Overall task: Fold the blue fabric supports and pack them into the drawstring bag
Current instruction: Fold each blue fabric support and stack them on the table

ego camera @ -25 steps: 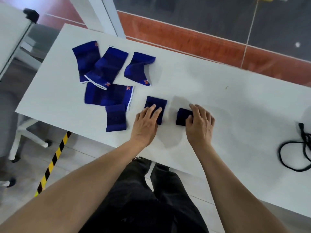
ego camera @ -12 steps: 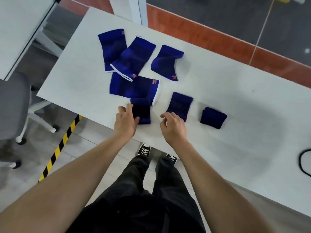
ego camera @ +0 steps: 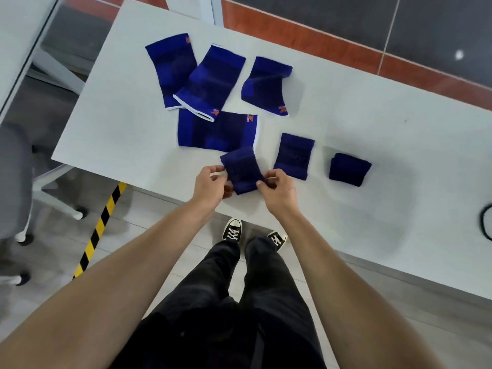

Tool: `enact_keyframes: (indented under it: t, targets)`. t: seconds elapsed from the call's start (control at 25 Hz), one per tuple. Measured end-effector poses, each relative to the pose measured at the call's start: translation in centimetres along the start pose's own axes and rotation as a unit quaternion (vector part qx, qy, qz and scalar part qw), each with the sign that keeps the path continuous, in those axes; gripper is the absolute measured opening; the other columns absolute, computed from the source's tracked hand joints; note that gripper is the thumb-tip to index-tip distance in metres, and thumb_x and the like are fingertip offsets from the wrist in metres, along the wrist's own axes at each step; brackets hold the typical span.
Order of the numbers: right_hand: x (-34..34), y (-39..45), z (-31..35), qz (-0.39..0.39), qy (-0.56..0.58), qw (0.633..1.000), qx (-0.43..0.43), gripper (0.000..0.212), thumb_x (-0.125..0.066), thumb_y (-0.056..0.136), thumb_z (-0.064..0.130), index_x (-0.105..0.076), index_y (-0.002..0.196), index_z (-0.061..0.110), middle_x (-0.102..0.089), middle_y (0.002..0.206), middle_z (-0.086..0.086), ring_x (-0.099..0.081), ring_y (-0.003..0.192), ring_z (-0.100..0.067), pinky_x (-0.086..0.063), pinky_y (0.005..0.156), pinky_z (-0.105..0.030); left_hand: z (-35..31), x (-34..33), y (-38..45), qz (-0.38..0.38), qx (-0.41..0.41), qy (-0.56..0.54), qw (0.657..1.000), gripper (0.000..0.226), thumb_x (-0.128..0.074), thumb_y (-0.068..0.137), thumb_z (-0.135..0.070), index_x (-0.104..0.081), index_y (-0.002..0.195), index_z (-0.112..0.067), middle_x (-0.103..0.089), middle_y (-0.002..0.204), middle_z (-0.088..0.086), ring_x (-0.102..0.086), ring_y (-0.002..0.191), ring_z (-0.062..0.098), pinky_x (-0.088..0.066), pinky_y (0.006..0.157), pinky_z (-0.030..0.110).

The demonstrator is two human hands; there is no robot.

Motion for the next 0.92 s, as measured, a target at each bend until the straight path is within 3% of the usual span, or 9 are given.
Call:
enact_keyframes:
  t: [0.12,0.24,0.36,0.44,0.6,0.92]
  targets:
    - [0.6,-0.8,-0.3,-0.014,0.026,0.999,0.012,0.016,-0.071,0.092,0.018,-0.062,0.105,0.019,-0.07,0.096,0.003,-0.065,0.085,-0.009,-0.048,0.072,-0.017,-1.1,-0.3,0.3,0.036,-0.042,0.008,0.998,0.021,-0.056,0.099,-0.011,-0.064,0.118,-0.013,-0.072,0.091,0.01,-0.068,0.071,0.019,-0.056,0.066,0.028]
    - [2.3,-1.7,-0.4,-0.045,0.058,0.997,0.006,0.015,-0.071,0.093,0.019,-0.061,0.103,0.021,-0.069,0.093,0.005,-0.064,0.081,-0.006,-0.045,0.065,-0.013,-2.7,-2.0,0.4,0.114,-0.106,0.061,0.986,0.034,-0.06,0.095,-0.002,-0.063,0.124,-0.021,-0.073,0.1,0.01,-0.072,0.092,0.02,-0.061,0.078,0.032]
    - [4.2,-1.5,-1.2,-0.088,0.073,0.993,-0.007,0.008,-0.067,0.096,0.025,-0.062,0.101,0.023,-0.07,0.09,0.006,-0.065,0.078,-0.009,-0.048,0.066,-0.02,-4.1,-4.8,0.4,0.157,-0.128,0.093,0.975,0.047,-0.062,0.091,0.007,-0.062,0.127,-0.023,-0.071,0.104,0.008,-0.071,0.097,0.023,-0.062,0.083,0.037]
    - [5.6,-0.9,-1.6,-0.119,0.069,0.991,-0.003,0.006,-0.065,0.097,0.029,-0.063,0.1,0.024,-0.069,0.087,0.008,-0.065,0.079,-0.008,-0.051,0.069,-0.022,-4.9,-6.8,0.7,0.162,-0.143,0.116,0.969,0.048,-0.063,0.09,0.007,-0.062,0.126,-0.024,-0.071,0.101,0.004,-0.072,0.094,0.021,-0.062,0.083,0.038]
    - [7.7,0.9,-1.7,-0.139,0.038,0.99,-0.006,0.009,-0.064,0.098,0.031,-0.064,0.102,0.023,-0.066,0.087,0.013,-0.061,0.079,0.0,-0.042,0.065,-0.01,-5.7,-9.8,2.0,0.156,-0.15,0.149,0.965,0.048,-0.065,0.088,0.006,-0.062,0.128,-0.021,-0.071,0.099,0.003,-0.072,0.092,0.022,-0.062,0.083,0.041]
    - [8.5,3.2,-2.6,-0.149,0.009,0.989,-0.018,0.011,-0.065,0.096,0.031,-0.065,0.102,0.023,-0.064,0.101,0.006,-0.06,0.085,-0.002,-0.04,0.07,-0.01,-4.7,-11.2,3.2,0.123,-0.154,0.166,0.966,0.045,-0.069,0.087,0.002,-0.063,0.129,-0.014,-0.067,0.099,0.003,-0.071,0.092,0.022,-0.063,0.077,0.037]
Point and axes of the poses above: each hand's wrist, its own y-axis towards the middle knuckle, its own x-axis out of the back of the hand, z = x × y, the point moved 3 cm from there along y, towards the middle knuckle
